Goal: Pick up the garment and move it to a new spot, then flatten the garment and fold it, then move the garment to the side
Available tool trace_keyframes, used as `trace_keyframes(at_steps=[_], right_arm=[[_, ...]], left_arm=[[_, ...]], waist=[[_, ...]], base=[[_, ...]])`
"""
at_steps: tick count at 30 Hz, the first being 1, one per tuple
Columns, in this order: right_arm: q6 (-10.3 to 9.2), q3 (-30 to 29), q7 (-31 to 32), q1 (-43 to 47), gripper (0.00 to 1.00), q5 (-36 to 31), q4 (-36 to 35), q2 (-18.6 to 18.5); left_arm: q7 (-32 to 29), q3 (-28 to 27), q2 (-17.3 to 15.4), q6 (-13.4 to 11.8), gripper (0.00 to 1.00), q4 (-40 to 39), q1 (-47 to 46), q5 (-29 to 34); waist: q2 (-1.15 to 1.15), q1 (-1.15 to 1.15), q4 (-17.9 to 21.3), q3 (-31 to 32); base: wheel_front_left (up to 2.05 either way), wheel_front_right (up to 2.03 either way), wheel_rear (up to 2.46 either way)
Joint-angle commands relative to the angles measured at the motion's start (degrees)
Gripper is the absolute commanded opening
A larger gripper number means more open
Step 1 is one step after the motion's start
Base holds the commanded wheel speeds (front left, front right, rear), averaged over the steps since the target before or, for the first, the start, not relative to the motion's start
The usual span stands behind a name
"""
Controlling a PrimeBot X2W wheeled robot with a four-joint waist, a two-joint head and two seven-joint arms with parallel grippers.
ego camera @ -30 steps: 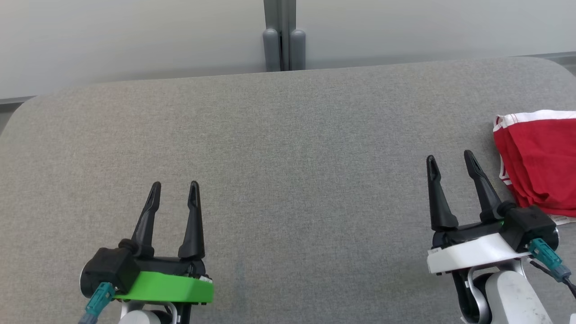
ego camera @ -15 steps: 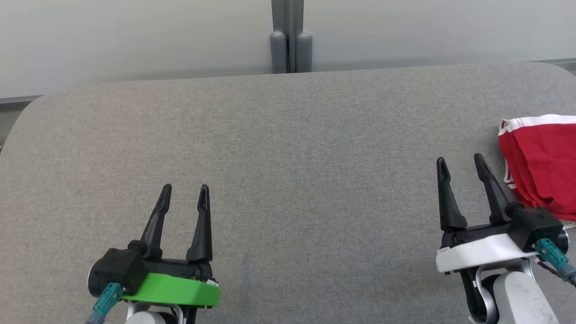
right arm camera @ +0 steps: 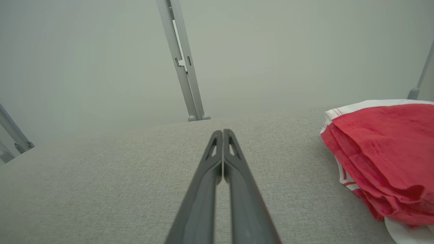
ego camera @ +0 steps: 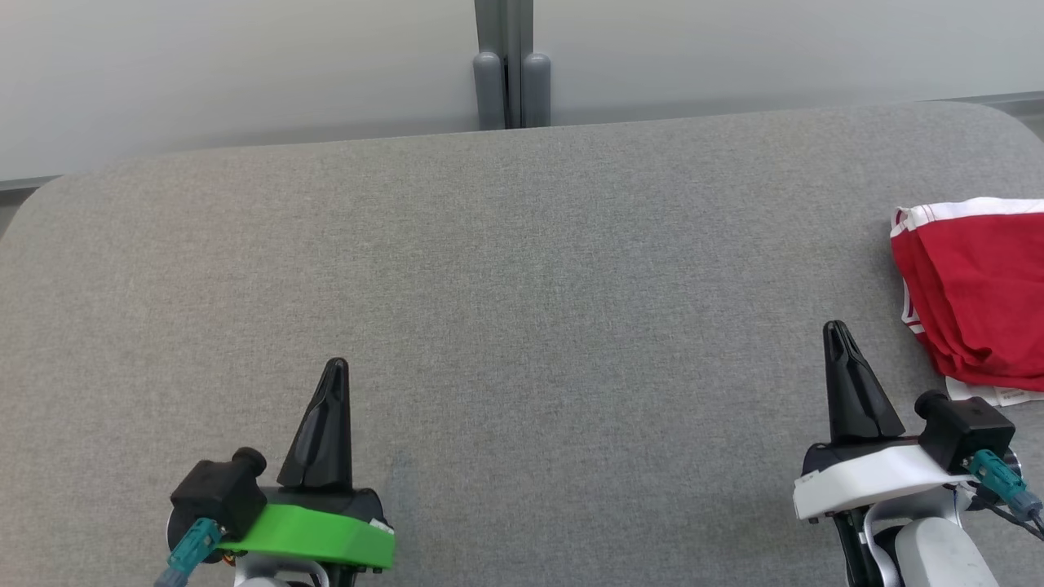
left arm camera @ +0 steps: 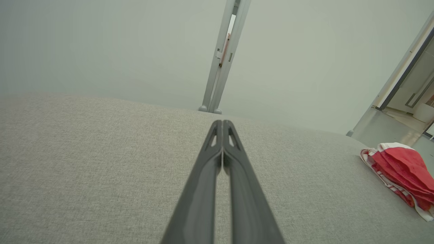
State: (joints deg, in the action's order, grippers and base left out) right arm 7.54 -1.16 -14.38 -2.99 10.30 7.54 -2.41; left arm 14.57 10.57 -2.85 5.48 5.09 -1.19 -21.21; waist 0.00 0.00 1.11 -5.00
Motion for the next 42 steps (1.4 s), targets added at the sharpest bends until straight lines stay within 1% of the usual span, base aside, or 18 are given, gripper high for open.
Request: trace_keyframes(at_steps=[1, 11, 21, 42], right_arm=[[0.0, 0.0, 0.5, -0.8, 0.0, 3.3, -0.7, -0.4], [-0.01, 0.0, 2.7, -1.2, 0.0, 14.7, 0.3, -1.0], [-0.02, -0.2, 4.8, -1.6, 0.0, 24.6, 1.1, -1.4], [-0.03, -0.8, 8.7, -2.1, 0.0, 42.1, 2.6, -1.8]], left_arm=[[-0.5, -0.6, -0.4, 0.0, 0.0, -0.7, -0.4, -2.9], [-2.6, -2.0, -1.0, 0.3, 0.0, 0.8, -1.2, -13.0], [-4.6, -3.3, -1.5, 0.6, 0.0, 2.1, -1.9, -21.8], [-8.4, -6.1, -2.0, 1.1, 0.0, 3.9, -2.9, -37.2]], waist=[[0.0, 0.0, 0.0, 0.1], [0.0, 0.0, -0.1, 0.5], [0.0, 0.0, -0.2, 0.9], [0.0, 0.0, -0.4, 1.7]], base=[[0.0, 0.0, 0.0], [0.0, 0.0, 0.0], [0.0, 0.0, 0.0], [0.0, 0.0, 0.0]])
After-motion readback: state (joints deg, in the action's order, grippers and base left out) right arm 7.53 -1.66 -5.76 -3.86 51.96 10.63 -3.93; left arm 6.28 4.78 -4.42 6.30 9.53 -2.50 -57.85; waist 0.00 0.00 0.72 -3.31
